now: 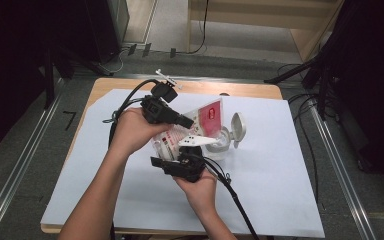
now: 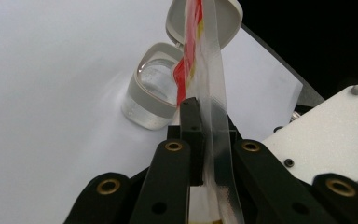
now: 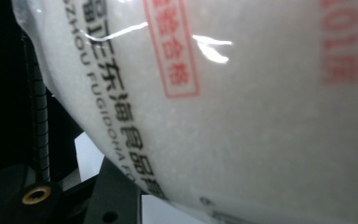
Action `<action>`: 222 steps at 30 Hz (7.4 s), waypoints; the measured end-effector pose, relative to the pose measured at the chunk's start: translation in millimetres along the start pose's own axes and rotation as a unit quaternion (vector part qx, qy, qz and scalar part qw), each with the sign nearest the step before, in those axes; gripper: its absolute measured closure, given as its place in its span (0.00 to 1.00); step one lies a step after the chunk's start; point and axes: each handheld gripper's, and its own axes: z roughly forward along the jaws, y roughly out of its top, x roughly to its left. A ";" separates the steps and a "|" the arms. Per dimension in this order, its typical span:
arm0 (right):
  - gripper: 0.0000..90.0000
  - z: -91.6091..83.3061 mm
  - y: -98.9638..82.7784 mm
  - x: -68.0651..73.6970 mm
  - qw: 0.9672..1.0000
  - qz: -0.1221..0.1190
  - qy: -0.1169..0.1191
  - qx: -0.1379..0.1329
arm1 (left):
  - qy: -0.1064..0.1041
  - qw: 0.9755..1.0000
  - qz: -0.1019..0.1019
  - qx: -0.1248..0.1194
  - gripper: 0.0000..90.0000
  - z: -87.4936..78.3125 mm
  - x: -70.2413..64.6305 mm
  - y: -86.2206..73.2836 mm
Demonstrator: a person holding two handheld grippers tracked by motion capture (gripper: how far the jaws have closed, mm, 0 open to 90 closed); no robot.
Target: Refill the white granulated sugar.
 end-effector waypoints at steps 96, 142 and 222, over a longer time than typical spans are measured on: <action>0.67 -0.4 22.2 7.7 1.000 0.030 0.000 -0.007 | 0.012 0.999 0.000 -0.045 0.97 -11.6 0.3 10.4; 0.69 0.1 26.6 11.1 1.000 0.019 -0.001 0.004 | -0.020 0.997 -0.035 -0.072 0.98 -12.0 12.3 4.2; 0.70 -9.9 28.8 11.8 1.000 0.021 0.022 -0.005 | -0.020 0.996 -0.020 -0.084 0.95 -10.2 -2.4 7.8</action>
